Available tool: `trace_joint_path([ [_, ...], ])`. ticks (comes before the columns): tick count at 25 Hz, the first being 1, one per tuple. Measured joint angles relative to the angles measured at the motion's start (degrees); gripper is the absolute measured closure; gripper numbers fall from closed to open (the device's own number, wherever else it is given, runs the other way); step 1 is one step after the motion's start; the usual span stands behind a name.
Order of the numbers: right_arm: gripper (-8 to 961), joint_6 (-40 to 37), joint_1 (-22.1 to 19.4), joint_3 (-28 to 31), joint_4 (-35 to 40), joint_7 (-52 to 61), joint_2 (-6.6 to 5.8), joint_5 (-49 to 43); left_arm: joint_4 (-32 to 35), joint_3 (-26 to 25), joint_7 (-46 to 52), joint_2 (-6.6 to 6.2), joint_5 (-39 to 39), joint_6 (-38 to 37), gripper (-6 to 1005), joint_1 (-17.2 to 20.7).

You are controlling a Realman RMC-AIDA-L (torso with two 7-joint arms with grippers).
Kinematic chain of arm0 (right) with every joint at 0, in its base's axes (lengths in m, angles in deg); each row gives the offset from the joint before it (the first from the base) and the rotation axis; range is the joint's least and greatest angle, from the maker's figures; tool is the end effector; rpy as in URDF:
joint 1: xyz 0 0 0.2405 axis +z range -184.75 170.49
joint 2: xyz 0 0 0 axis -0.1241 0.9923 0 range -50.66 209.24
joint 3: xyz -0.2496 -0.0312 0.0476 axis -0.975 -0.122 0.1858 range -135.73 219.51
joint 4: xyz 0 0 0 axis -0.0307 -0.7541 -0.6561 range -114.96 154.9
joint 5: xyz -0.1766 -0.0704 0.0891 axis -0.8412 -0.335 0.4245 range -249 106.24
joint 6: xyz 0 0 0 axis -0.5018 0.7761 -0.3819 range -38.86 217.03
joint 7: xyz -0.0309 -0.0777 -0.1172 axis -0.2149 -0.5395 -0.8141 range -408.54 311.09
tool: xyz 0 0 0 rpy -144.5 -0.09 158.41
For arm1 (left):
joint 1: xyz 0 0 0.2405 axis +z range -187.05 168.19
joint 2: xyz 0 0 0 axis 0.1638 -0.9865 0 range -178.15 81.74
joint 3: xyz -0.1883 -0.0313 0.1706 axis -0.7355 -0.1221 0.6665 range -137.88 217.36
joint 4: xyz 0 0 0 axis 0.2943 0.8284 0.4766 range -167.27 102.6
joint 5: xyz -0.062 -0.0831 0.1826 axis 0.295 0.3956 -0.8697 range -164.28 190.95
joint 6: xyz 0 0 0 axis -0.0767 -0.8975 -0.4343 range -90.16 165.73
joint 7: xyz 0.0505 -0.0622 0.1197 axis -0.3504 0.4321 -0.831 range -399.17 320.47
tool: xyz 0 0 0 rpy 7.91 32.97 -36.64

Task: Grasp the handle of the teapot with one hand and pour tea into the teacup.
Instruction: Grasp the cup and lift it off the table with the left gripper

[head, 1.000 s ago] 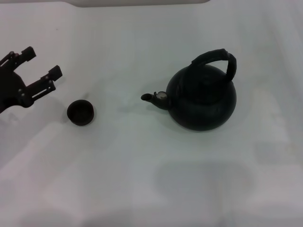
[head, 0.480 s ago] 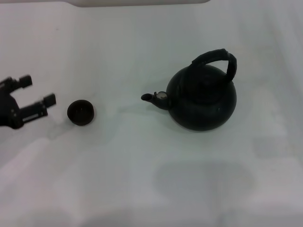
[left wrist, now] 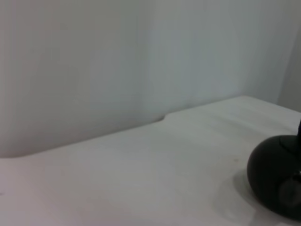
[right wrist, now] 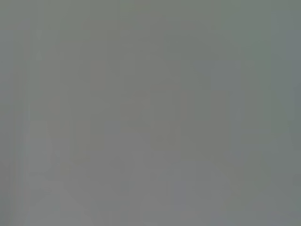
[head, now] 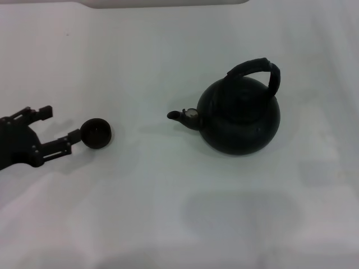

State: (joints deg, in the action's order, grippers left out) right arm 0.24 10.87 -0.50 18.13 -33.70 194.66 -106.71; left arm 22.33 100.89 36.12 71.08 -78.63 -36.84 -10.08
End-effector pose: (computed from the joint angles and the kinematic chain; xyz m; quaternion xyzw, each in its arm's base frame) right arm 0.3744 0.2646 0.0611 -0.6184 0.1782 0.3396 0.6859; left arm -0.3368 0.2456 0.0211 -0.8941 -0.2671 -0.2085 0.2930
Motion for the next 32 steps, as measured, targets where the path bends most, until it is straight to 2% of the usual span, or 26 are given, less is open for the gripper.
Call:
trace_joint_path([
  [8, 189, -0.9, -0.2, -0.8, 0.4, 0.1, -0.11, -0.9, -6.1, 1.2, -0.9, -0.23, 0.0, 1.7, 120, -3.5],
  [16, 189, -1.1, -0.1, -1.5, 0.6, 0.1, -0.16, -0.9, -10.5, 1.2, -2.4, -0.29, -0.3, 5.2, 121, -5.1],
  [24, 188, -1.3, -0.1, -2.1, 0.6, 0.1, -0.13, -1.0, -11.2, 1.2, -3.8, -0.34, -0.5, 5.8, 120, -5.7],
  [32, 188, -2.9, -0.2, -2.1, 0.0, 0.1, -0.08, -1.0, -14.1, 1.2, -3.8, -0.55, -2.0, 6.0, 121, -9.0],
])
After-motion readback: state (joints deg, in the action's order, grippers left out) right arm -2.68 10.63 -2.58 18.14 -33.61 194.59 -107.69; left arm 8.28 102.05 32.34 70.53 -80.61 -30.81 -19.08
